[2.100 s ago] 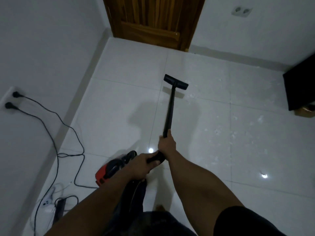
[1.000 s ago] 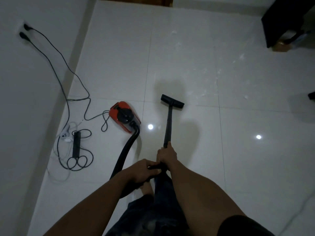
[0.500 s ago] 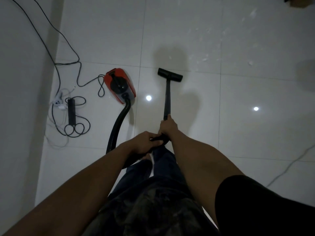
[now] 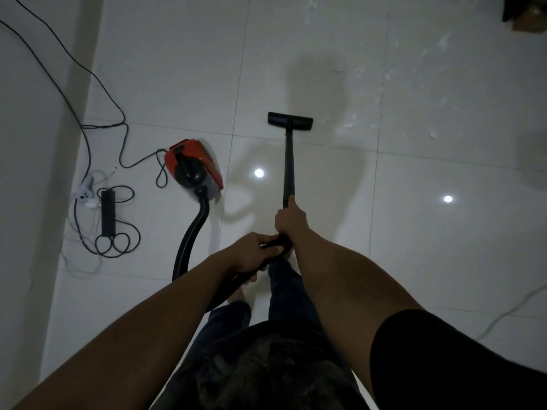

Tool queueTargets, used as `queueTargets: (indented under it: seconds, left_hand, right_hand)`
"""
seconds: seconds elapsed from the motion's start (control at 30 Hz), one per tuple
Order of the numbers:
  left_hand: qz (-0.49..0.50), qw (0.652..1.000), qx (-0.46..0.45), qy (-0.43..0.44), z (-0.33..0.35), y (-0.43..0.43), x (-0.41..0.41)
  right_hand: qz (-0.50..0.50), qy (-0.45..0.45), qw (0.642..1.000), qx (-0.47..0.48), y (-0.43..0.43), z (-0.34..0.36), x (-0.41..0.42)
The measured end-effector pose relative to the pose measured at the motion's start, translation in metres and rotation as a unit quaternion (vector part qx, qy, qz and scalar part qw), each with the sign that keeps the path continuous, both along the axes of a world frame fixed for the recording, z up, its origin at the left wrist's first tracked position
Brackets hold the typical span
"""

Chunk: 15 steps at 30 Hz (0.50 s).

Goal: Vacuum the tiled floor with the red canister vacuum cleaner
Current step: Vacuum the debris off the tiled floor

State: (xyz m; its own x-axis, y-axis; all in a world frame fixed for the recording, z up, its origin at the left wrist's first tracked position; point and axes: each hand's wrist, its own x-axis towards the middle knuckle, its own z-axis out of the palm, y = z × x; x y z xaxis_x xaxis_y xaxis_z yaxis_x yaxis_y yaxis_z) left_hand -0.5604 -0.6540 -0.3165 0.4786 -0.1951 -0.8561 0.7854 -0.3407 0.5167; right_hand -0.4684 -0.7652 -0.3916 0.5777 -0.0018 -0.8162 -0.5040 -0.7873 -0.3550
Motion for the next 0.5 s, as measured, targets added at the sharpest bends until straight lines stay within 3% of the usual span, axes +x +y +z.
queueTargets:
  seconds: [0.33, 0.5]
  left_hand:
    - [0.088, 0.996, -0.017, -0.004, 0.013, -0.029, 0.113]
    - [0.083, 0.996, 0.011, -0.031, 0.014, -0.015, 0.151]
  right_hand:
    - [0.116, -0.016, 0.993, -0.008, -0.011, -0.003, 0.124]
    - [0.120, -0.027, 0.992, -0.012, 0.008, -0.010, 0.163]
